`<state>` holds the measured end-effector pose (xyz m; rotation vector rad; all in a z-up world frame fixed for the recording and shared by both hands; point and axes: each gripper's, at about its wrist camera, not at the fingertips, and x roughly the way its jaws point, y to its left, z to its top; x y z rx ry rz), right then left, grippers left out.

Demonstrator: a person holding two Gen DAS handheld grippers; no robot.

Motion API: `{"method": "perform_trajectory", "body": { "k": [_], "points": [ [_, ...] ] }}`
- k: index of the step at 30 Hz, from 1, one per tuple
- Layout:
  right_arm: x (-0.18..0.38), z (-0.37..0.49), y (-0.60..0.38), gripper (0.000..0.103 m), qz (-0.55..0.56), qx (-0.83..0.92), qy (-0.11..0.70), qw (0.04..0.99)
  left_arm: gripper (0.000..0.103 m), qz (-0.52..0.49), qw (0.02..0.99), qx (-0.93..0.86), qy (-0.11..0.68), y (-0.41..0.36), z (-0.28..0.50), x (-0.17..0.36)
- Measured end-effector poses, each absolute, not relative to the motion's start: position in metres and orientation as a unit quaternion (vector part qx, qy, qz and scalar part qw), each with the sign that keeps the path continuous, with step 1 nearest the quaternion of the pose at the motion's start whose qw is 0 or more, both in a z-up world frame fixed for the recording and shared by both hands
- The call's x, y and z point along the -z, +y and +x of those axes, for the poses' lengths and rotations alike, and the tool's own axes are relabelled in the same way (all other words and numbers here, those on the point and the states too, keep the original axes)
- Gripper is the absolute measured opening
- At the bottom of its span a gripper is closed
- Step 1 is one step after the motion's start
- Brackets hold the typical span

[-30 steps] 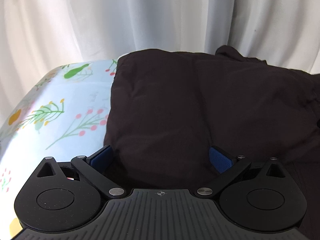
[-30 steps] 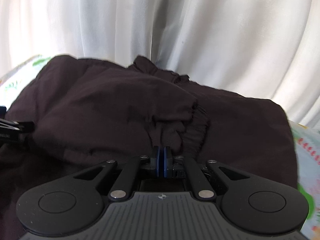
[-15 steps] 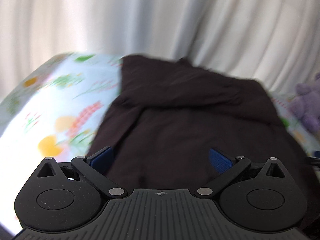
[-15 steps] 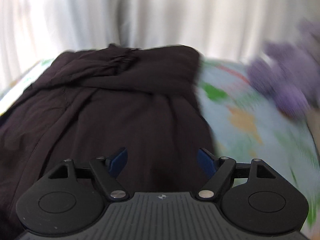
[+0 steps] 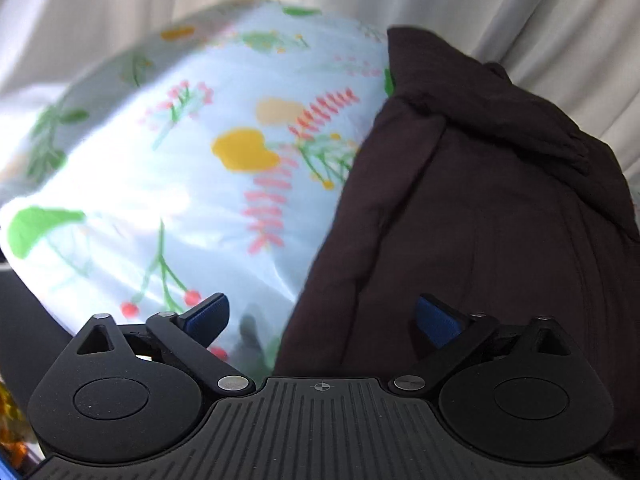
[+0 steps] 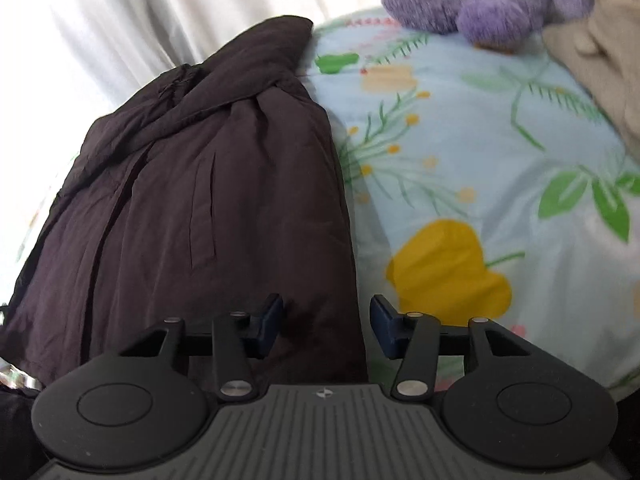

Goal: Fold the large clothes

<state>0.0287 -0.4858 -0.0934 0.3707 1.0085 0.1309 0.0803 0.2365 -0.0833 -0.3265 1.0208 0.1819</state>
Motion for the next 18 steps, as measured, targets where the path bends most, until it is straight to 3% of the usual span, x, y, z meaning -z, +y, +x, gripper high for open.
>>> {"method": "perform_trajectory", "body": {
  "k": [2,5,7,11,15,18],
  "points": [
    [0.095,0.030,-0.490,0.049,0.193,-0.065,0.485,0.850,0.073,-0.174,0.847,-0.066,0.499,0.237,0.077,0.091],
    [0.098,0.031,-0.491,0.047,0.205,-0.074,0.496,0.841,0.072,-0.199,0.839,-0.038,0.504,0.238,0.066,0.099],
    [0.099,0.031,-0.491,0.036,0.216,-0.087,0.498,0.835,0.068,-0.194,0.838,-0.035,0.509,0.237,0.062,0.101],
    [0.095,0.028,-0.491,0.024,0.225,-0.108,0.486,0.838,0.050,-0.196,0.843,-0.022,0.501,0.240,0.052,0.097],
    [0.098,0.029,-0.494,0.026,0.238,-0.112,0.491,0.830,0.030,-0.202,0.849,0.015,0.489,0.243,0.049,0.087],
    [0.106,0.035,-0.493,0.033,0.243,-0.116,0.509,0.817,0.032,-0.220,0.847,0.033,0.483,0.246,0.048,0.085]
  ]
}}
